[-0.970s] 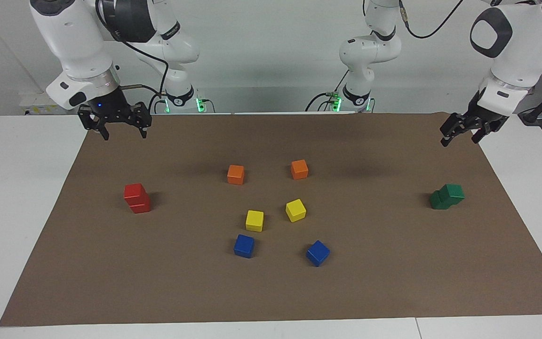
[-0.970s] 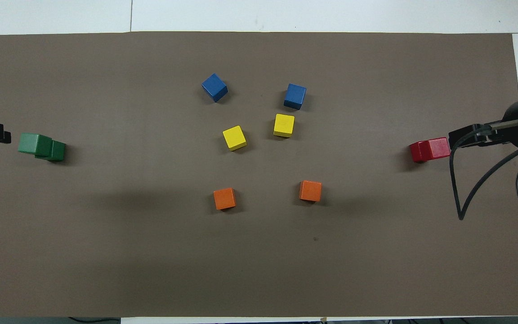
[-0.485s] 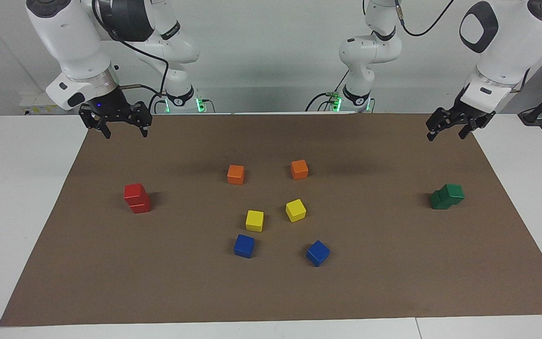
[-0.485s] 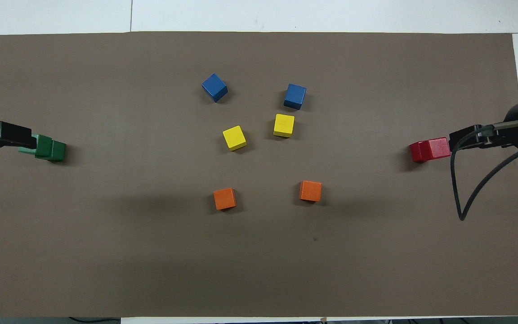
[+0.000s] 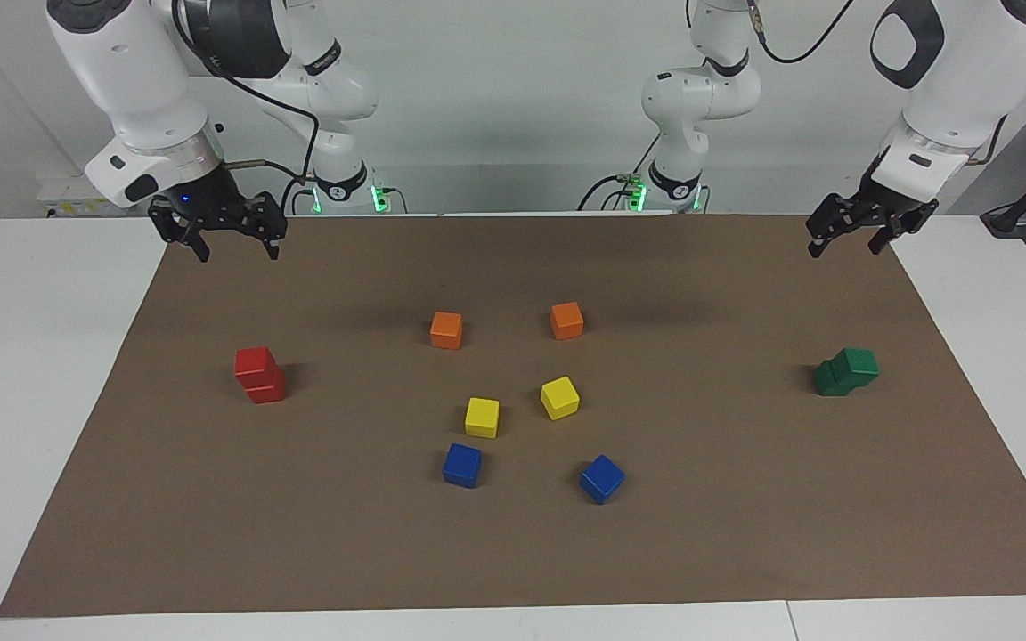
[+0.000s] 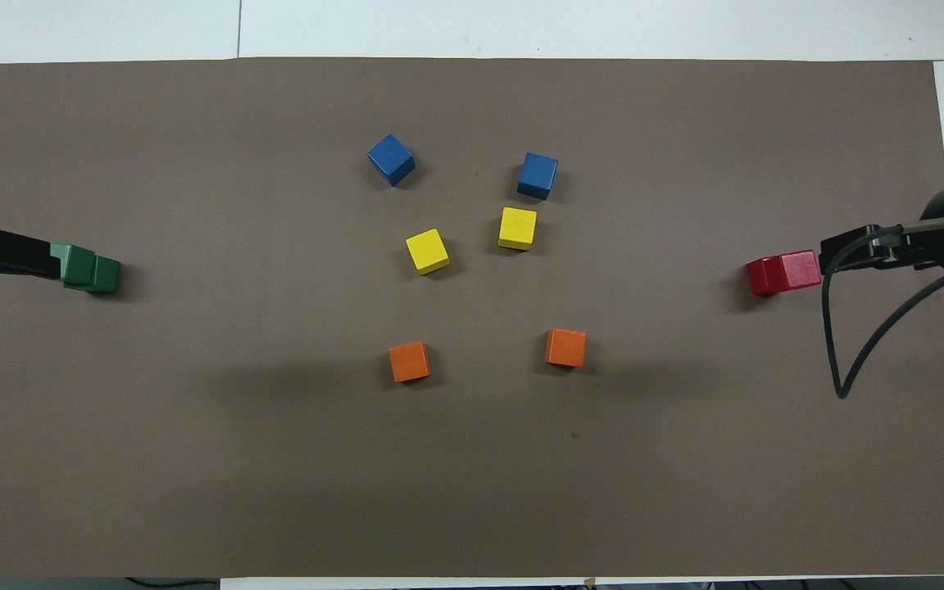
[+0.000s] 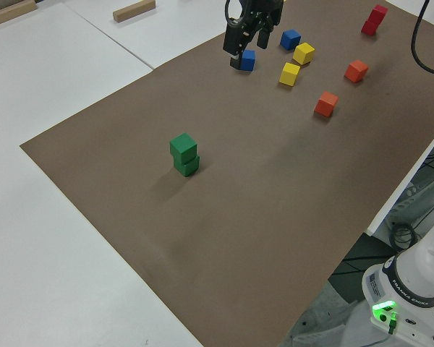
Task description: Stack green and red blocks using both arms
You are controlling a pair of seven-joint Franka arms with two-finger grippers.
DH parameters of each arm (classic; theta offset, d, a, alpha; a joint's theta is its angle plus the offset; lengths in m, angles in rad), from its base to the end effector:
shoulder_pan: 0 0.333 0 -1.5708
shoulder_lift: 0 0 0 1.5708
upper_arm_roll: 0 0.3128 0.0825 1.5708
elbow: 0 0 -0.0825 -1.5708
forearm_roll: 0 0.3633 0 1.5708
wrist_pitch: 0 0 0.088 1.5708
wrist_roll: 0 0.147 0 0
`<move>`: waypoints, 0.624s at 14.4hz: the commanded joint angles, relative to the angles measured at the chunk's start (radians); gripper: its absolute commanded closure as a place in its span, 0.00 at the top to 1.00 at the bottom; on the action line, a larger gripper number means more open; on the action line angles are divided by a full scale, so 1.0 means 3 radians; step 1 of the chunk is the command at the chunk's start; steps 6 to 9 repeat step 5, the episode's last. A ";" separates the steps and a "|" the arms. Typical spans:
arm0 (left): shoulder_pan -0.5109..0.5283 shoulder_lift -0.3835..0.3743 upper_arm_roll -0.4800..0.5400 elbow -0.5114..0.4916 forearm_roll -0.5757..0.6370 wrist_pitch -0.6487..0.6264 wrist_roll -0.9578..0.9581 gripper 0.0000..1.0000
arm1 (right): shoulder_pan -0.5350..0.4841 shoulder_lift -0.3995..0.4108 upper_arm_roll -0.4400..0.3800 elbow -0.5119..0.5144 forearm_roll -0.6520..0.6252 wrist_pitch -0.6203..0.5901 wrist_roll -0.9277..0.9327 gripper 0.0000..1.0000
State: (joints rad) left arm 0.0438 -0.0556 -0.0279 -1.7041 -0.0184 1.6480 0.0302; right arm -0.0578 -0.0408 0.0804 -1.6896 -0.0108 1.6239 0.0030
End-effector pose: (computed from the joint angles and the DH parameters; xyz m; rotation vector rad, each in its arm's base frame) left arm 0.5215 0.0054 0.5569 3.1247 -0.0200 -0.0002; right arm 0.5225 0.0110 0.5536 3.1268 0.0316 -0.0389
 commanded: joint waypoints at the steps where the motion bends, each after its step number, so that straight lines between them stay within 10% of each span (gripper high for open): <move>1: -0.0085 -0.0024 0.0052 0.0020 0.0031 -0.0078 -0.0039 1.00 | -0.0027 0.0039 0.0013 0.0074 0.0021 -0.0060 0.0056 1.00; 9: -0.0085 -0.0024 0.0052 0.0020 0.0031 -0.0078 -0.0039 1.00 | -0.0027 0.0039 0.0013 0.0074 0.0016 -0.0034 0.0056 1.00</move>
